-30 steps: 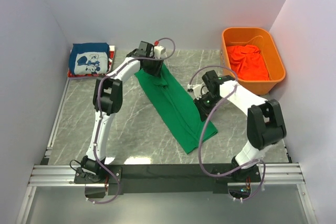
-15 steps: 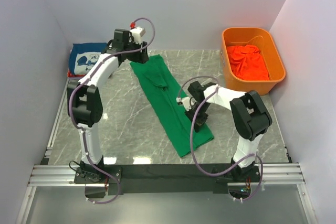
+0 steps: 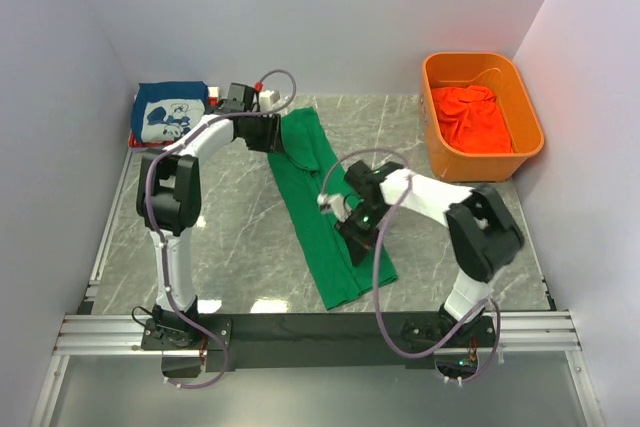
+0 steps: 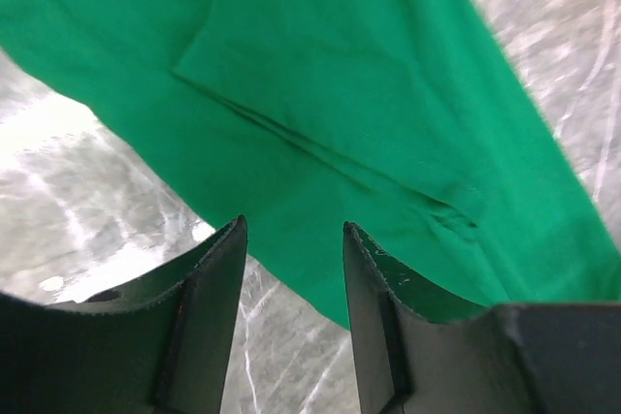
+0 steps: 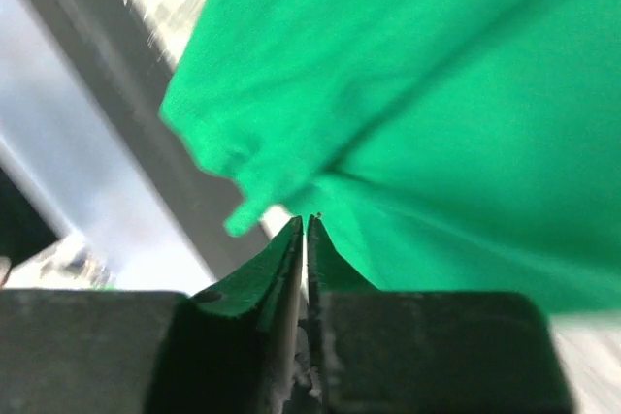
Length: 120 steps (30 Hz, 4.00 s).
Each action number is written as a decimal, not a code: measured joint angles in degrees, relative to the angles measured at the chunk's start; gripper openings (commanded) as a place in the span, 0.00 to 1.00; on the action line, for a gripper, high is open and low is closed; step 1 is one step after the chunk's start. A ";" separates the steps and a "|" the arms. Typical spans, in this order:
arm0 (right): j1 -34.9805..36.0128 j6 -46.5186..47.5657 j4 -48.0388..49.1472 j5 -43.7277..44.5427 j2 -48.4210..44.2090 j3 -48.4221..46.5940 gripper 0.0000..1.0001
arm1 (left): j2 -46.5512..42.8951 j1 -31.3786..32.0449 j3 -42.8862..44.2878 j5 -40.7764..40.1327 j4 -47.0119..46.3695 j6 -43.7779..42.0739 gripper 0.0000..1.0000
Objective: Fold and stack the t-shirts
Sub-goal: Fold the tshirt
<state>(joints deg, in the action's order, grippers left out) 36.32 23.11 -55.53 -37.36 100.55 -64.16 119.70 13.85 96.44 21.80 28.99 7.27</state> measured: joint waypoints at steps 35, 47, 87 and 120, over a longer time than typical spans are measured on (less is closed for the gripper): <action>0.44 -21.00 14.19 23.21 26.38 -39.36 0.36 | 9.57 1.40 5.49 0.76 1.92 1.49 0.50; 0.48 -21.14 13.27 27.04 26.38 -39.67 0.00 | 10.60 1.40 6.80 -0.22 2.05 1.03 0.48; -2.69 -17.27 10.16 17.29 25.16 -33.11 0.14 | 11.93 0.46 8.33 0.46 1.86 0.31 0.47; -11.32 -12.74 8.87 -0.24 13.38 -16.79 0.14 | 24.85 -1.31 29.51 -1.60 0.22 -10.12 0.59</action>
<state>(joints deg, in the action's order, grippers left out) 24.99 10.37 -46.65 -37.60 113.93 -80.95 144.55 12.53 125.95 20.21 29.21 -2.85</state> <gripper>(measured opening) 0.158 0.568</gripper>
